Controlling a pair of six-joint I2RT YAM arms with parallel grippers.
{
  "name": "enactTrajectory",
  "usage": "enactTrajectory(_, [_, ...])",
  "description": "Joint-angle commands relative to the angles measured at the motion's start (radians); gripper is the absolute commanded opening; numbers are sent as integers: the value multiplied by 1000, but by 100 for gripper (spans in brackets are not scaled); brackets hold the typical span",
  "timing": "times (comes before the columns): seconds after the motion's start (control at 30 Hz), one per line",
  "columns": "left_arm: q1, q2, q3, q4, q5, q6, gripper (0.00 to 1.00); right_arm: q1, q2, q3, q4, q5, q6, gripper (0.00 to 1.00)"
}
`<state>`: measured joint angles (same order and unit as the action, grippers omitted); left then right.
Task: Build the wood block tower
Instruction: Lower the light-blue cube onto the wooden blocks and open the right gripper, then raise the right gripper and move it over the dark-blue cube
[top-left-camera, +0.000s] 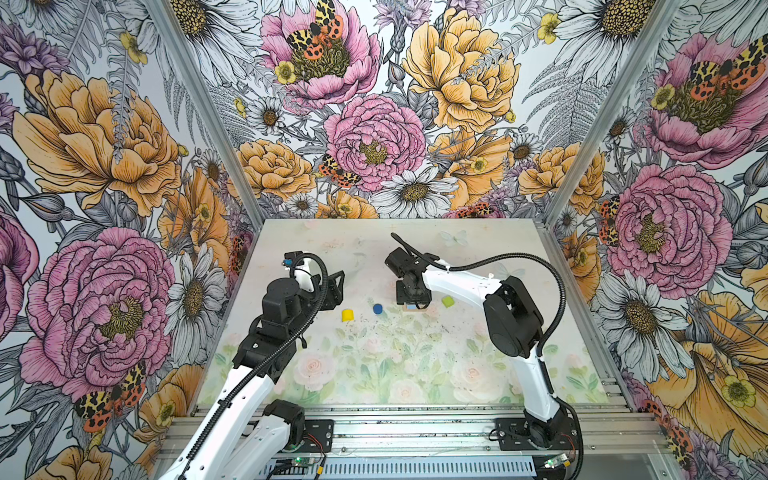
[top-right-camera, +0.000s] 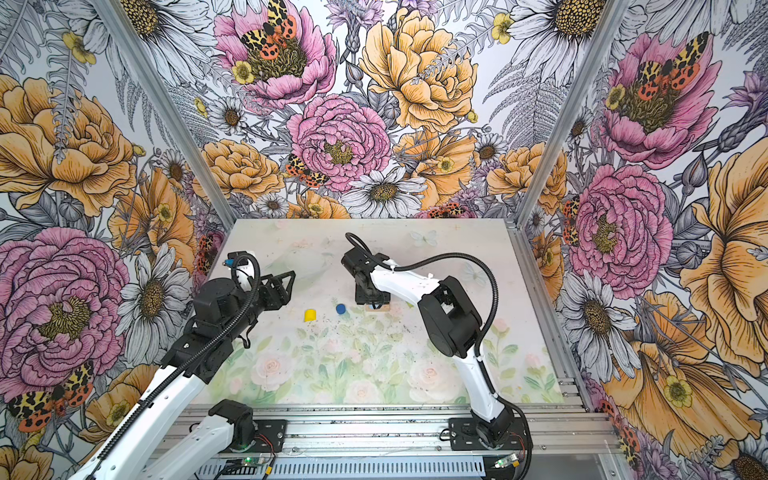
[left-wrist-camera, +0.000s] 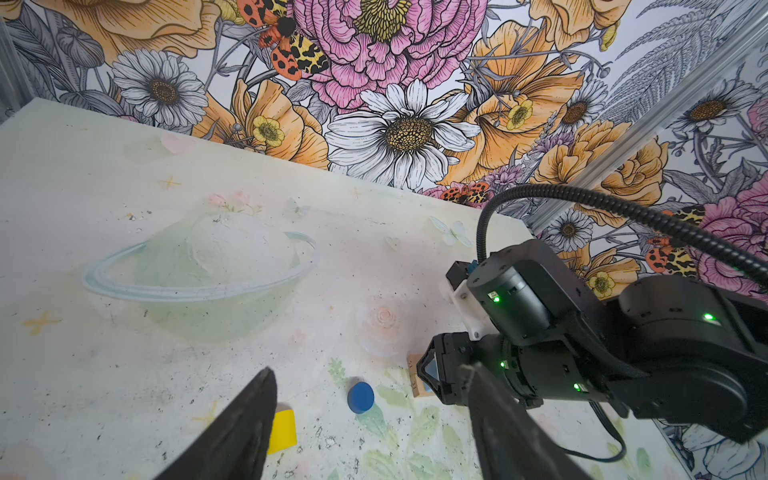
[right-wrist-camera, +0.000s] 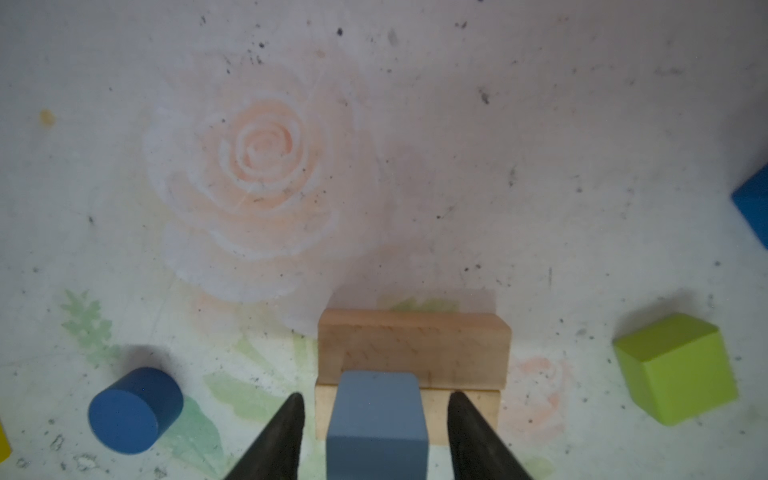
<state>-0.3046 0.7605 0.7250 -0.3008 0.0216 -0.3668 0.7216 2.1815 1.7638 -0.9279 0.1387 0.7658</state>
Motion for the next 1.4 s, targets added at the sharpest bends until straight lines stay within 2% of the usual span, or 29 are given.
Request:
enactTrajectory(0.0, [-9, -15, -12, 16, -22, 14, 74, 3, -27, 17, -5, 19, 0, 63])
enactTrajectory(0.37, [-10, -14, -12, 14, -27, 15, 74, 3, -151, 0, -8, 25, -38, 71])
enactTrajectory(0.53, [-9, -10, -12, 14, -29, 16, 74, -13, -262, -30, -25, 4, -137, 71])
enactTrajectory(0.73, [-10, 7, -10, 17, -22, 17, 74, -133, -422, -145, -23, -80, -309, 71])
enactTrajectory(0.87, [-10, 28, -5, 19, -8, 17, 74, -240, -473, -207, -23, -87, -431, 71])
enactTrajectory(0.97, [-10, 50, 2, 17, 10, 19, 74, -292, -466, -222, -23, -43, -518, 72])
enactTrajectory(1.07, [-11, 70, 9, 10, 19, 20, 74, -338, -429, -224, -20, -52, -616, 72])
enactTrajectory(1.2, [-17, 84, 13, 5, 20, 22, 74, -386, -378, -225, 18, -141, -718, 74])
enactTrajectory(1.37, [-23, 86, 15, -2, 15, 27, 74, -415, -277, -194, 43, -194, -766, 75])
